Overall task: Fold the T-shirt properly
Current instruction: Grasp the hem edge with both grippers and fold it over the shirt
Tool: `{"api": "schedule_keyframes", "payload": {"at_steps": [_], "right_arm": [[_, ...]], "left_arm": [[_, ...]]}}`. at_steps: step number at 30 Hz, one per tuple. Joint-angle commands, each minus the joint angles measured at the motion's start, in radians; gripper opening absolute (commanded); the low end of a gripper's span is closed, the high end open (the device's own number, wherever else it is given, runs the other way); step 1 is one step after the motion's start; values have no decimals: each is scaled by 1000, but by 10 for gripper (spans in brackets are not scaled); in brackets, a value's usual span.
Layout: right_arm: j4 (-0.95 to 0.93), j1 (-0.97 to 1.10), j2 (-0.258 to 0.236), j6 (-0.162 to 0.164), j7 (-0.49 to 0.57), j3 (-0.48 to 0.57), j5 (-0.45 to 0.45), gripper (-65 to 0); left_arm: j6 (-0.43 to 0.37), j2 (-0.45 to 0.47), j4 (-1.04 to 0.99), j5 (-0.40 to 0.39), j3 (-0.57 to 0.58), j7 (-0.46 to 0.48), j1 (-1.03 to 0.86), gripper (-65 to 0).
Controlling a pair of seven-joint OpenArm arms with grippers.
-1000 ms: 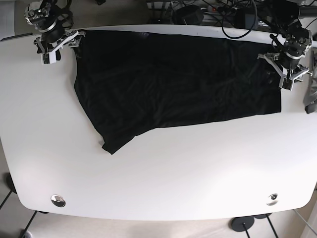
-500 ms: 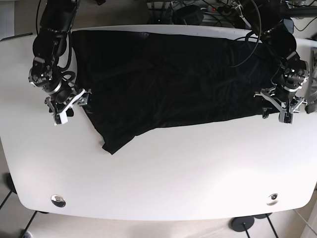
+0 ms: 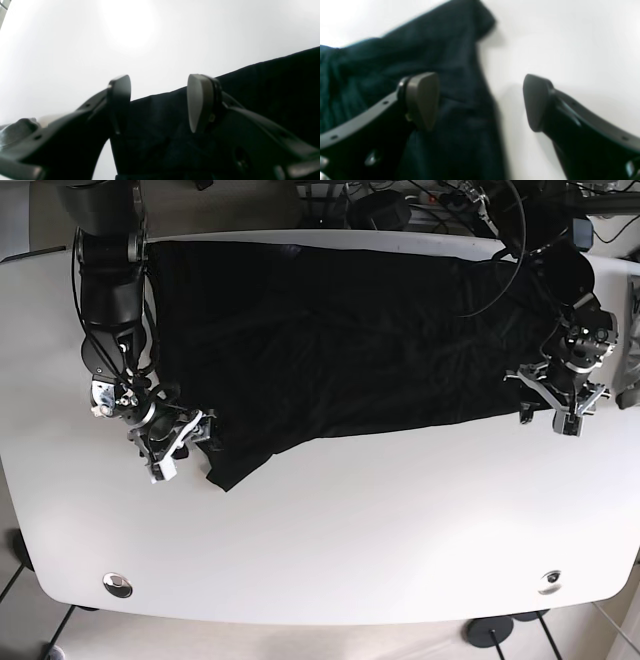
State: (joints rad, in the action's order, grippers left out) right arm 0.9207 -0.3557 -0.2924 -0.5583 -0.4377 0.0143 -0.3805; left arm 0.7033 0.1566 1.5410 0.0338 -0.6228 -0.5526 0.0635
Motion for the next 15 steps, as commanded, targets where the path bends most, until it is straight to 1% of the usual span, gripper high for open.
{"api": "schedule_keyframes", "payload": {"at_steps": [1, 2, 3, 4, 5, 6, 7, 9, 10, 13, 15], "right_arm": [[7, -18, 3, -9, -13, 2, -4, -287], [7, -16, 5, -9, -13, 5, -4, -407], [7, -16, 5, -9, -13, 6, -4, -482], [7, -15, 5, -9, -13, 8, -4, -547], [7, -15, 5, -9, -13, 8, -4, -596], [7, -15, 5, -9, -13, 8, -4, -615], [7, -15, 5, -9, -13, 8, -4, -625], [7, -15, 5, -9, -13, 6, -4, -633], [7, -15, 5, -9, -13, 5, -4, -633], [7, -15, 5, -9, -13, 3, -4, -633], [7, -15, 5, -9, -13, 3, -4, -633]], "left_arm": [[-5, 14, 16, -12, -1, 22, 11, -313], [-5, 14, 14, -12, -4, 22, 12, -313], [-6, 16, 13, -12, -4, 22, 14, -311], [-32, 16, 6, -12, -6, 22, 14, -310], [-72, 16, -7, -12, -6, 22, 16, -306], [-146, 34, -37, -12, -2, 22, 17, -258], [-227, 42, -73, -12, 1, 22, 39, -179], [-307, 48, -126, -12, -1, 22, 63, -93], [-323, 64, -145, -12, -1, 22, 69, -76], [-323, 99, -233, -21, 2, 22, 91, -83], [-293, 100, -282, -19, -1, 22, 115, -83]]}}
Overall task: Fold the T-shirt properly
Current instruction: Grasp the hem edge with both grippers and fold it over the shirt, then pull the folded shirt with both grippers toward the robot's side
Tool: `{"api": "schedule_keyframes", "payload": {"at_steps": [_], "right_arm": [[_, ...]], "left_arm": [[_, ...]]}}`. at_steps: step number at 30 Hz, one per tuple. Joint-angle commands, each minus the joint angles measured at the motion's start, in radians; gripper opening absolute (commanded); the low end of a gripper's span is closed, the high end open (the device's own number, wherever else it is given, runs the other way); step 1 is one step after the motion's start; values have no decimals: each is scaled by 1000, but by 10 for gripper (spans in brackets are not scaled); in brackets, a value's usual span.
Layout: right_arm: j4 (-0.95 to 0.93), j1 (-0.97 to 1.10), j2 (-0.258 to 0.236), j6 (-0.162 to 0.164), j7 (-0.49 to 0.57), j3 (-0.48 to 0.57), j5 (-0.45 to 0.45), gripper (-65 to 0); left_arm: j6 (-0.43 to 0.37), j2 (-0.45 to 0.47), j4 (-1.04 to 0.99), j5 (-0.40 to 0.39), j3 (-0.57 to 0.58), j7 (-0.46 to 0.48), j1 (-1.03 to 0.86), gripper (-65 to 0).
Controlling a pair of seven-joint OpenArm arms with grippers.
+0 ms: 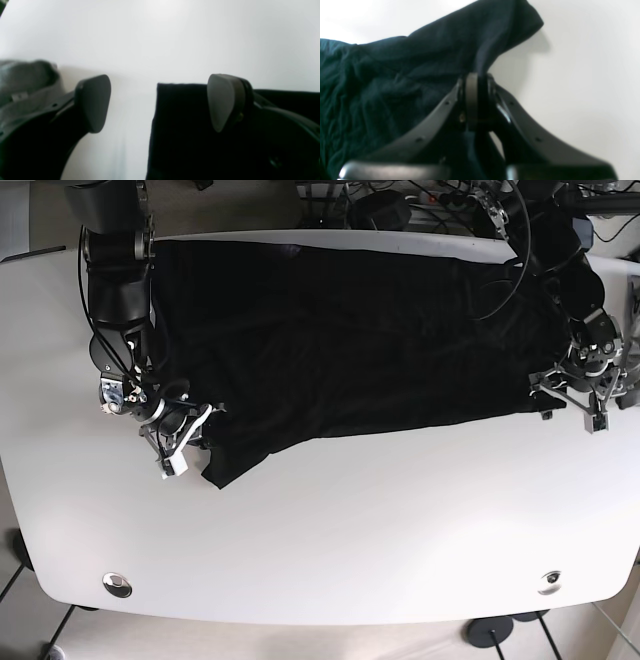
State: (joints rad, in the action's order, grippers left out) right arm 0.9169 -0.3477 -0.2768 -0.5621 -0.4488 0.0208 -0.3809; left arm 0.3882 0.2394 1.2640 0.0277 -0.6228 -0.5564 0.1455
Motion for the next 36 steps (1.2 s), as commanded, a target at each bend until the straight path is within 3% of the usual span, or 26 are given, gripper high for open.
{"api": "schedule_keyframes", "payload": {"at_steps": [1, 3, 5, 10, 11, 12, 16, 21, 30, 32, 36], "right_arm": [[11, -23, -11, -5, -2, -5, -3, -633], [11, -23, -11, -5, -2, -5, -5, -633], [14, -23, -11, -5, -2, -5, -5, -633], [15, -21, -11, -5, 0, -6, -5, -633], [15, -21, -11, -5, 0, -6, -5, -634], [15, -21, -11, -5, 0, -6, -7, -634], [77, 3, -19, -5, 0, -9, -14, -636], [267, 68, -14, -5, -80, -118, -5, -636], [578, 174, -14, -5, -212, -229, -5, -636], [650, 197, -14, -5, -252, -258, -7, -636], [720, 227, -16, -6, -273, -285, -7, -636]], "left_arm": [[64, 30, -31, -12, -2, 26, 35, -83], [119, 36, -54, -13, 1, 26, 33, -85], [148, 33, -54, -8, 1, 26, 32, -135], [151, 33, -86, -10, -16, 26, 33, -564], [153, 33, -86, -12, -12, 26, 33, -632], [154, 33, -86, -13, -12, 26, 32, -650], [219, 28, -8, -16, -21, 29, 21, -650], [310, -42, 204, -16, -39, 32, -45, -650], [310, -90, 325, -18, -85, 31, -73, -650], [310, -88, 329, -51, -107, 31, -70, -650], [310, -82, 320, -216, -133, 32, -70, -650]]}}
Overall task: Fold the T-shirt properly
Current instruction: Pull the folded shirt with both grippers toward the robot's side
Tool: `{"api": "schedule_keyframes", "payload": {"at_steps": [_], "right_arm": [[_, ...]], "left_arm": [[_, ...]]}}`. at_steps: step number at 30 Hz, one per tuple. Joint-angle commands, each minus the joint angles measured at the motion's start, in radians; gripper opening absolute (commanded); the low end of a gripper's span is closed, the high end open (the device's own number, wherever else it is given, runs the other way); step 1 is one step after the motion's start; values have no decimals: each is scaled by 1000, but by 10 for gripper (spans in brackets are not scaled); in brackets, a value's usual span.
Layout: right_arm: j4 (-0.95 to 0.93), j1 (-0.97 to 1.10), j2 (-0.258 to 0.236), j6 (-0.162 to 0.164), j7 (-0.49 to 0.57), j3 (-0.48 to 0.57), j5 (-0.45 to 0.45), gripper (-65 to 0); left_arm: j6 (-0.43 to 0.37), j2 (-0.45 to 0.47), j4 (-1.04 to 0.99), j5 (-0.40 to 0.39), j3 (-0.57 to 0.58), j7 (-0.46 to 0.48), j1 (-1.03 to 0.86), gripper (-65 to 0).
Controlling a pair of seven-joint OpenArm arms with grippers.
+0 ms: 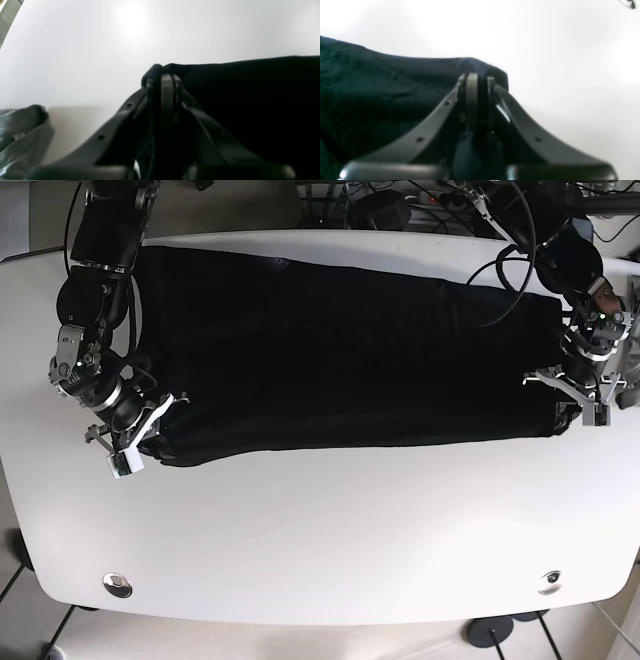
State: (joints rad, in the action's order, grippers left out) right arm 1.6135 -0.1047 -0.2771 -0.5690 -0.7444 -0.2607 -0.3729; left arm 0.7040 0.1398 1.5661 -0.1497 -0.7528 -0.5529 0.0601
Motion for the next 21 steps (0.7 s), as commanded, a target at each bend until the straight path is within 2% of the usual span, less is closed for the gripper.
{"api": "schedule_keyframes", "payload": {"at_steps": [1, 3, 7, 11, 14, 18, 21], "right_arm": [[14, -16, -15, 0, 23, -4, -15, -636], [11, -11, -12, 0, 21, -4, -18, -636], [144, 81, -9, 0, -59, -44, -24, -636], [299, 239, 68, -7, -152, -102, -27, -636], [348, 326, 114, -9, -215, -165, -64, -636], [348, 435, 115, -4, -218, -188, -153, -636], [348, 501, 115, 0, -212, -190, -151, -634]], "left_arm": [[-6, 17, 18, -55, -3, 29, 16, -650], [-6, 17, 24, -63, 2, 29, 16, -650], [-6, 17, 18, -60, -1, 29, 13, -650], [-6, 39, 23, -64, -3, 29, -26, -650], [-6, 39, 27, -66, -4, 29, -59, -650], [-6, 39, 27, -66, -35, 29, -110, -650], [-6, 39, 27, -66, -49, 26, -151, -650]]}}
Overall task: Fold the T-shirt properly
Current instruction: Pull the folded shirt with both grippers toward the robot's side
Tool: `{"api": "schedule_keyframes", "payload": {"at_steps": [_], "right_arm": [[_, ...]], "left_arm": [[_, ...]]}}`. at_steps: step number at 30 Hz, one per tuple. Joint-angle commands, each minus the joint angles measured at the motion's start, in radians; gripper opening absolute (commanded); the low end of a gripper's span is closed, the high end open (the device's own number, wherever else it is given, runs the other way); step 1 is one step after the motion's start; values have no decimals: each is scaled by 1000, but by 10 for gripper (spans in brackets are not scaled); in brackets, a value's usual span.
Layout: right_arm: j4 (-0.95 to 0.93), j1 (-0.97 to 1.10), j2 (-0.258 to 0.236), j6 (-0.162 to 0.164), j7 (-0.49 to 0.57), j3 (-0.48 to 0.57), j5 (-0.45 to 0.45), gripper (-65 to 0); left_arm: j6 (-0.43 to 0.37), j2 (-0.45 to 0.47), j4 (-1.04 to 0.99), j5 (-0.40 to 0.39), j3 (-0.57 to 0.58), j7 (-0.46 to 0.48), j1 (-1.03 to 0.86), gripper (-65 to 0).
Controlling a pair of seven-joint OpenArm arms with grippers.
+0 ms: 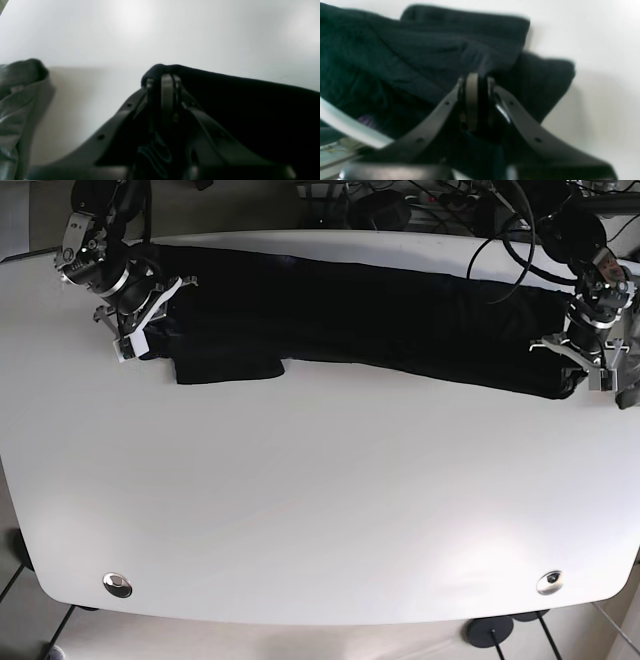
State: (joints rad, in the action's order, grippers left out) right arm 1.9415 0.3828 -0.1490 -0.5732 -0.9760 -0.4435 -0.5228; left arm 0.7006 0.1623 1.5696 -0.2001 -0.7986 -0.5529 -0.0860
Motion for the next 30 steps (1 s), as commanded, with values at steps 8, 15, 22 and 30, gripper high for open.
{"api": "schedule_keyframes", "payload": {"at_steps": [8, 15, 22, 30], "right_arm": [[-60, 83, -13, 5, 21, -7, 0, -411], [65, 118, 21, -72, 21, -107, -10, -127], [52, 12, -7, -104, 15, -188, -82, -127], [-204, -196, -14, -98, 15, 25, 45, -127]], "left_arm": [[-2, 59, 25, -12, 25, 23, -105, -539], [-2, 59, 90, -26, 14, 23, -142, -274], [-2, 98, 151, -316, -69, -124, -143, -287], [-2, 98, 56, -184, 91, -118, -143, -372]]}}
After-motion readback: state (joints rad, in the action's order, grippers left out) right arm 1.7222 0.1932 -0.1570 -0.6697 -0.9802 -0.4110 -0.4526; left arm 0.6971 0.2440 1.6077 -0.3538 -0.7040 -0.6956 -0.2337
